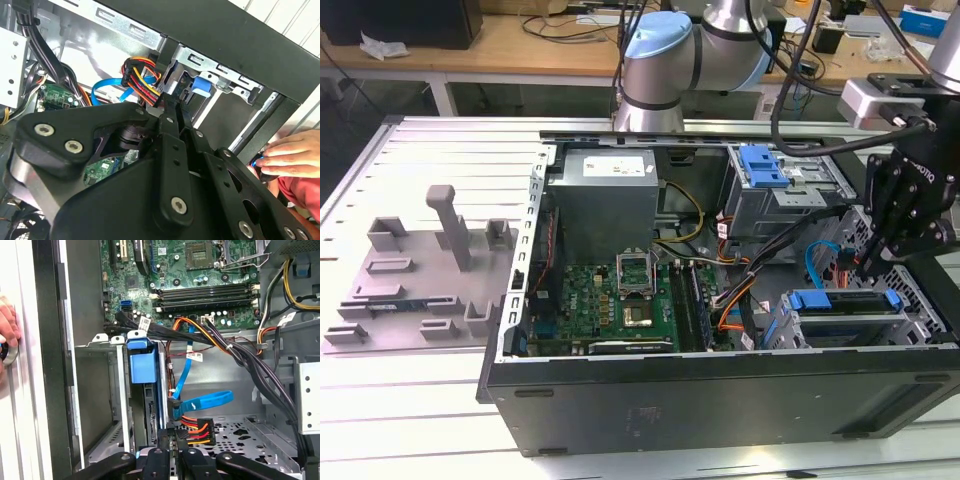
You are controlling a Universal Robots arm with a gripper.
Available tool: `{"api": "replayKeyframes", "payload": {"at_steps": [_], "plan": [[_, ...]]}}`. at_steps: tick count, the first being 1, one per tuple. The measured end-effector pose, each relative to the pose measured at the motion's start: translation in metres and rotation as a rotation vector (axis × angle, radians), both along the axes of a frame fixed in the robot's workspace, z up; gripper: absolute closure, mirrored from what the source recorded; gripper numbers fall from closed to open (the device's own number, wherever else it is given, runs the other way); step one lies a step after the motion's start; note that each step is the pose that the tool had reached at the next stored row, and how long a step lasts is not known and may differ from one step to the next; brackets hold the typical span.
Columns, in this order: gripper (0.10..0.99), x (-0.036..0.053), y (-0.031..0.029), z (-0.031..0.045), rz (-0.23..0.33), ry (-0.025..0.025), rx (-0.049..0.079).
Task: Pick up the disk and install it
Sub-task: 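Insert the first disk wire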
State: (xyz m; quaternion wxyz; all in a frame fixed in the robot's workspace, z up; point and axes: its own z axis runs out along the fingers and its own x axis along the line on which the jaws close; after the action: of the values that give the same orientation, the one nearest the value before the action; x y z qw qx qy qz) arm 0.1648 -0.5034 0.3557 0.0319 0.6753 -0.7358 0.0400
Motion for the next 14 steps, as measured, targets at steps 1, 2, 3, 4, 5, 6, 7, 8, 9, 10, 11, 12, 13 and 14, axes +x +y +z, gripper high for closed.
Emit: {"api": "replayKeyframes", "payload": {"at_steps": [1, 2, 3, 4, 5, 6, 7, 8, 9, 10, 11, 12, 13, 14], "plan": [[0.922, 0.0001, -0.0001, 0.0, -0.001, 0.0005, 0.0], [0.922, 0.0003, -0.0002, 0.0, -0.001, 0.0013, -0.001], [0.922, 0.0006, -0.0003, 0.0003, -0.002, 0.004, -0.004], [0.922, 0.0006, -0.0004, 0.0004, -0.003, 0.0065, -0.007], [0.922, 0.0007, -0.0004, 0.0005, -0.003, 0.0082, -0.011], [0.922, 0.0006, -0.0004, 0.0004, -0.004, 0.0095, -0.017], [0.922, 0.0007, -0.0004, 0.0005, -0.005, 0.0101, -0.022], [0.922, 0.0008, -0.0004, 0.0005, -0.006, 0.0103, -0.029], [0.922, 0.0008, -0.0004, 0.0005, -0.007, 0.0104, -0.033], [0.922, 0.0009, -0.0004, 0.0005, -0.009, 0.0104, -0.04], [0.922, 0.0009, -0.0003, 0.0005, -0.01, 0.0104, -0.043], [0.922, 0.001, -0.0003, 0.0005, -0.012, 0.0105, -0.044], [0.922, 0.0009, -0.0003, 0.0005, -0.014, 0.0105, -0.044], [0.922, 0.001, -0.0003, 0.0005, -0.015, 0.0105, -0.044]]}}
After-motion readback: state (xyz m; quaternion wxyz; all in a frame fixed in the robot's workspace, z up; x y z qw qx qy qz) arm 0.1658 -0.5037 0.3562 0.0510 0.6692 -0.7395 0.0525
